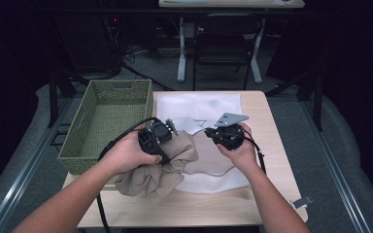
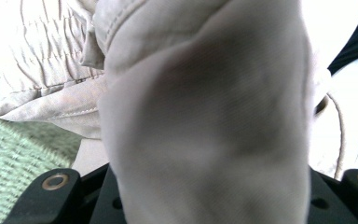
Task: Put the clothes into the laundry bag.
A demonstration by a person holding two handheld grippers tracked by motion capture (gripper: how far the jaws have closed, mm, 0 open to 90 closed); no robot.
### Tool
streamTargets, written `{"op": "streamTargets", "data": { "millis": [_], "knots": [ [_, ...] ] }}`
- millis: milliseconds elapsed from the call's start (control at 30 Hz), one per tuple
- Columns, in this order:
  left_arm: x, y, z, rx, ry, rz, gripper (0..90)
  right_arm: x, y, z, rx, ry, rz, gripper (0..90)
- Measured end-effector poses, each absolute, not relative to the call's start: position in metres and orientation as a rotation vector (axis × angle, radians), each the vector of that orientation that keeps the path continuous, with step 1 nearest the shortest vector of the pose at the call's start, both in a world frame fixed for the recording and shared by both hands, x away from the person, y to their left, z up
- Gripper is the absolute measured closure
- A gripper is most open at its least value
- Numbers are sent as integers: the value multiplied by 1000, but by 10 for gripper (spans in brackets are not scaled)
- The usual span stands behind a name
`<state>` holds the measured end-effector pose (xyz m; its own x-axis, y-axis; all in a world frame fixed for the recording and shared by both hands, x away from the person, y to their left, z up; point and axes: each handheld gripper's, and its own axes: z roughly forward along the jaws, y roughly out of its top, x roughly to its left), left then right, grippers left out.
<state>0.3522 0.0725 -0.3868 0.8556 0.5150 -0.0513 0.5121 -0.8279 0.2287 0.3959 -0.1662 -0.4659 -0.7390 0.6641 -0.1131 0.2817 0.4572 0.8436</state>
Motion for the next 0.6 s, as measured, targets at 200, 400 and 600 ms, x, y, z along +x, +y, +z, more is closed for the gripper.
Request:
{"op": "streamTargets", "data": {
  "millis": [200, 400, 600],
  "knots": [
    [346, 63, -391, 2801, 744, 17, 685, 396, -167, -465, 794, 2280, 1207, 860],
    [342, 54, -399, 2811, 706, 16, 684, 396, -167, -465, 793, 2281, 1209, 860],
    [337, 49, -404, 2802, 688, 29, 685, 397, -168, -465, 791, 2281, 1212, 860]
  ]
}}
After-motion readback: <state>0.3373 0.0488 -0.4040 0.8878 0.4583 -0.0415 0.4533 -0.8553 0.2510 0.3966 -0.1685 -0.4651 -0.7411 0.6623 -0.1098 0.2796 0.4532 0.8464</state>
